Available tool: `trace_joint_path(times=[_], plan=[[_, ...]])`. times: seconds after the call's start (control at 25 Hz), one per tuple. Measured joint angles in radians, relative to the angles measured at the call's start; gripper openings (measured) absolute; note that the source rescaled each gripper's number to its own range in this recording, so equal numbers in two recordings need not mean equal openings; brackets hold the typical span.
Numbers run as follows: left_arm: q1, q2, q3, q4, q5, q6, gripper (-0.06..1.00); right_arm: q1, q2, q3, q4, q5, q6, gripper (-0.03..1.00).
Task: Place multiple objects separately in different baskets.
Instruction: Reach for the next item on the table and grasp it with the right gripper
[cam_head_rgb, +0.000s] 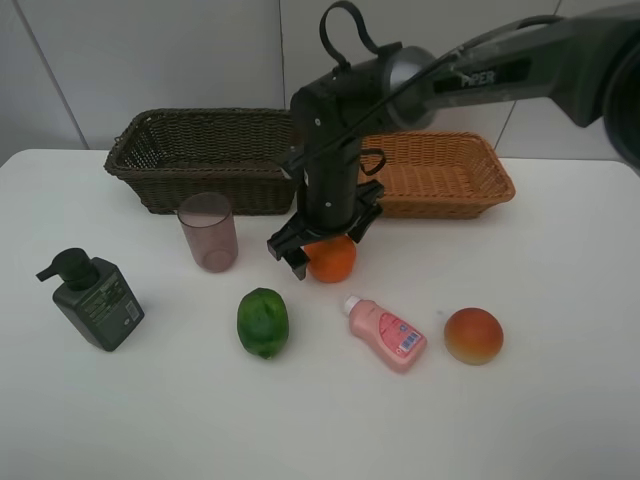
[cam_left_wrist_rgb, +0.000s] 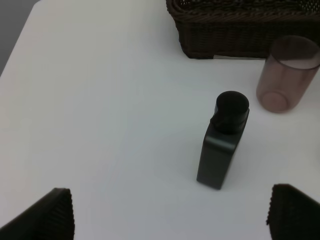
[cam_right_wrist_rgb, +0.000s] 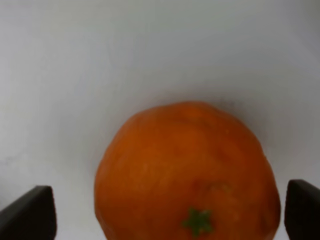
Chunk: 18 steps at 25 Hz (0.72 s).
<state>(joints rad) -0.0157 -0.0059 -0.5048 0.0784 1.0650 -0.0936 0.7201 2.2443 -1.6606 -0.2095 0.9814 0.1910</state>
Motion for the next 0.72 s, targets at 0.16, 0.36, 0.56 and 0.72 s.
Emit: trace_joint_path(times=[0.16, 0.36, 0.56, 0.72], plan=[[0.0, 0.0, 0.0, 0.0, 0.0, 0.0, 1.0, 0.0, 0.005, 0.0, 0.0, -0.022, 0.0, 1.0], [0.0, 0.0, 0.0, 0.0, 0.0, 0.0, 1.0, 0.0, 0.016, 0.0, 0.003, -0.039, 0.0, 1.0], [0.0, 0.0, 0.0, 0.0, 0.0, 0.0, 1.0, 0.0, 0.031, 0.0, 0.003, -0.04, 0.0, 1.0], [0.0, 0.0, 0.0, 0.0, 0.0, 0.0, 1.0, 0.0, 0.034, 0.0, 0.002, -0.04, 0.0, 1.0]])
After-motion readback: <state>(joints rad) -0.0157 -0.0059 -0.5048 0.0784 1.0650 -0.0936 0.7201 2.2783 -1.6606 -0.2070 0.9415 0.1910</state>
